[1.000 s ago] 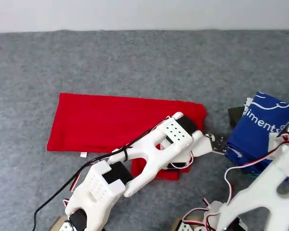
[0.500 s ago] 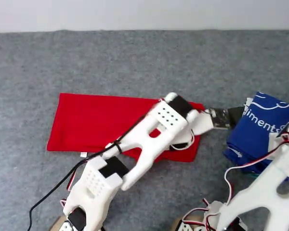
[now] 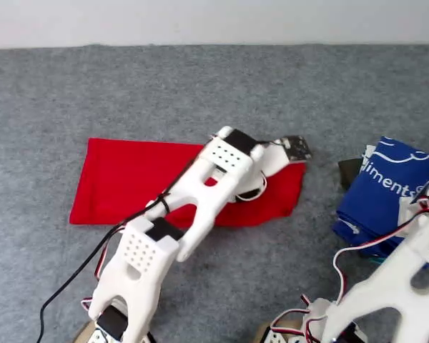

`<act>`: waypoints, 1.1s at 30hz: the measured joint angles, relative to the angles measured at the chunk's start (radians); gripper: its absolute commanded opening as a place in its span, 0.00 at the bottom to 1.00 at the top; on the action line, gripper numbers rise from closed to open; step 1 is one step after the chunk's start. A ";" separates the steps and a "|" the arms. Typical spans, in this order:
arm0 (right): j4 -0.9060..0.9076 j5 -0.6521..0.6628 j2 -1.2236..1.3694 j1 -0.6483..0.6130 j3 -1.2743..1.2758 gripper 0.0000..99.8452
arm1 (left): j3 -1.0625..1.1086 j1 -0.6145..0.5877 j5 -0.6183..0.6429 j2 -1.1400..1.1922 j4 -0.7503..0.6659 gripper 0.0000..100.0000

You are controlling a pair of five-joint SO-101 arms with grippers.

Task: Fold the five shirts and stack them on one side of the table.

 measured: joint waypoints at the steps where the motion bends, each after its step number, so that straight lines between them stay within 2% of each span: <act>1: 0.000 0.000 0.000 0.000 0.000 0.01 | -0.017 -0.006 0.000 0.005 0.000 0.02; 5: 0.000 0.000 0.000 0.000 0.000 0.01 | -0.058 -0.018 0.000 0.005 -0.005 0.03; 10: 0.000 0.000 0.000 0.000 0.000 0.01 | -0.063 -0.028 -0.023 0.005 -0.006 0.12; 16: 0.000 0.000 0.000 0.000 0.000 0.01 | -0.123 -0.104 -0.029 0.006 -0.005 0.15; 21: 0.000 0.000 0.000 0.000 0.000 0.01 | -0.285 -0.149 -0.043 0.005 0.127 0.14; 24: 0.000 0.000 0.000 0.000 0.000 0.01 | -0.359 -0.126 -0.060 0.002 0.226 0.08; 27: 0.000 0.000 0.000 0.000 0.000 0.01 | -0.348 -0.087 -0.060 -0.028 0.235 0.03; 33: 0.000 0.000 0.000 0.000 0.000 0.01 | -0.124 0.055 -0.055 -0.110 0.238 0.02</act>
